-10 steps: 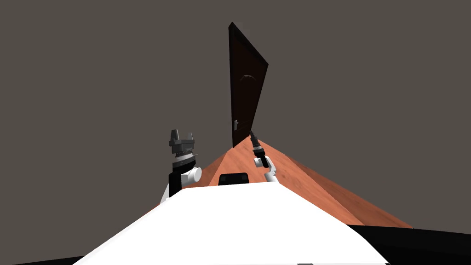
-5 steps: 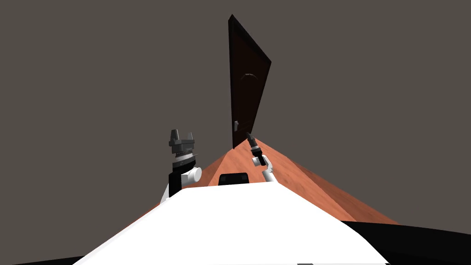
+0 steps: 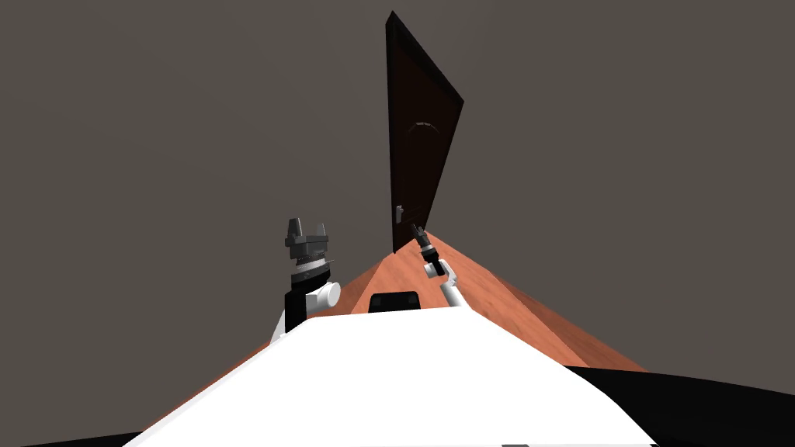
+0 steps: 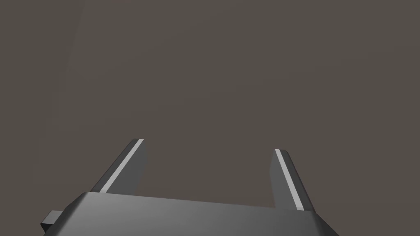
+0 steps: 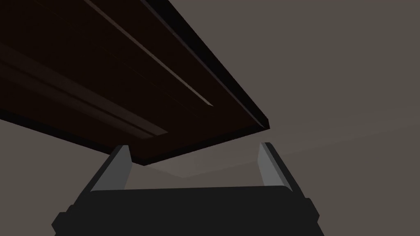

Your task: Pull the door open

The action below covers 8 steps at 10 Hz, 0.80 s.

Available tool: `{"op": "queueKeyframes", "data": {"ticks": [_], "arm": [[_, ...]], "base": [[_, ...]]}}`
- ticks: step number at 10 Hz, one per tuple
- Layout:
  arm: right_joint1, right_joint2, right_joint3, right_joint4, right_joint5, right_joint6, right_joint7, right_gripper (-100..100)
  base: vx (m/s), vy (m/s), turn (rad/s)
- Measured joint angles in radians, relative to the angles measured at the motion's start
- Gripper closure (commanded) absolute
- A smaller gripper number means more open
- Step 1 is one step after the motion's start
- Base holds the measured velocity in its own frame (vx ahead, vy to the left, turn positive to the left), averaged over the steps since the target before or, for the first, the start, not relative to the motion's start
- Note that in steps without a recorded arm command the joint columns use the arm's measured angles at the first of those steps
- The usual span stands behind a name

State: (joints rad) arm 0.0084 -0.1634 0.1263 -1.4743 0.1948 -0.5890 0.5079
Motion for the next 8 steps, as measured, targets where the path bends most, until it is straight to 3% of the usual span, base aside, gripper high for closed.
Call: {"op": "queueKeyframes", "data": {"ticks": [8], "arm": [[-0.105,-0.024,0.037,0.180,0.034,0.011,0.121,-100]], "base": [[0.086,-0.062,0.056]]}}
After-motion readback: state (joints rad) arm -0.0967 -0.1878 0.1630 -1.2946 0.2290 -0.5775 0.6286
